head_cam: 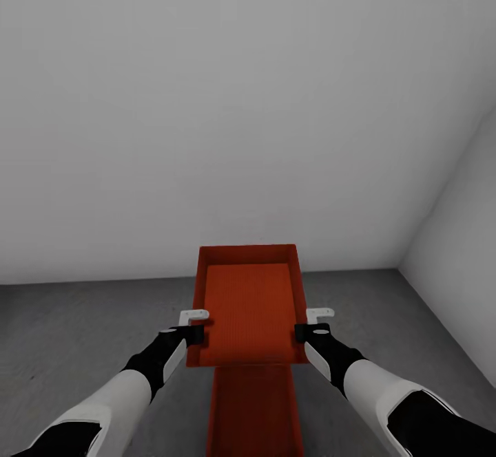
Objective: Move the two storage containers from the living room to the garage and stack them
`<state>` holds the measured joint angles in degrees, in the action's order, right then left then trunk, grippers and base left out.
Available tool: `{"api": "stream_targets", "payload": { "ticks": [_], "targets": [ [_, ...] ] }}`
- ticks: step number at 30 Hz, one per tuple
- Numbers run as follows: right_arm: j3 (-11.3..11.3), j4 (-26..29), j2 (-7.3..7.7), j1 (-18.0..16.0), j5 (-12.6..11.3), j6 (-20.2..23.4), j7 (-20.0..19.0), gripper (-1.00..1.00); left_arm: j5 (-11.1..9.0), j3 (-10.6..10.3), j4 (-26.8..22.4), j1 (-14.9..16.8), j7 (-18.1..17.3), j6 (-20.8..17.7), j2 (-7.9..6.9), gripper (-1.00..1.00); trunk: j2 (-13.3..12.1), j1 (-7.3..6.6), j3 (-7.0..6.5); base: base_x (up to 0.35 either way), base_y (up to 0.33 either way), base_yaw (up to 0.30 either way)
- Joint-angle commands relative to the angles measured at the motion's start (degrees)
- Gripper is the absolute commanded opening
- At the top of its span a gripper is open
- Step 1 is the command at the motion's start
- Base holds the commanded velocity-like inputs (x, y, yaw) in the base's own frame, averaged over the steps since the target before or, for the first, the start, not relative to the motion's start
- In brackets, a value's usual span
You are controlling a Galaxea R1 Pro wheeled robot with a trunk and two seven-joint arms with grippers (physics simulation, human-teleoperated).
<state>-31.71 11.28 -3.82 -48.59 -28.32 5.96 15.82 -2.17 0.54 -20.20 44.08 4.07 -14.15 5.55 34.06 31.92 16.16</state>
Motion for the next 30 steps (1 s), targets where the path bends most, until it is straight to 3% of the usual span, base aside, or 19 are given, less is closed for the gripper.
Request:
{"api": "stream_targets", "payload": {
  "ticks": [1,30],
  "targets": [
    [-1.77,-0.03,-0.40,-0.01,-2.17,0.36,-0.61,-1.00,-1.12,-0.72,-0.27,0.04,0.15,0.35,0.08,-1.00,0.09,0.01,0.18,0.000,0.000,0.000],
    [-1.77,-0.03,-0.49,-0.01,-2.17,0.36,-0.61,-1.00,-1.14,-0.72,-0.28,0.04,0.15,0.35,0.08,-1.00,0.09,0.01,2.86,0.000,0.000,0.000]
  ]
}}
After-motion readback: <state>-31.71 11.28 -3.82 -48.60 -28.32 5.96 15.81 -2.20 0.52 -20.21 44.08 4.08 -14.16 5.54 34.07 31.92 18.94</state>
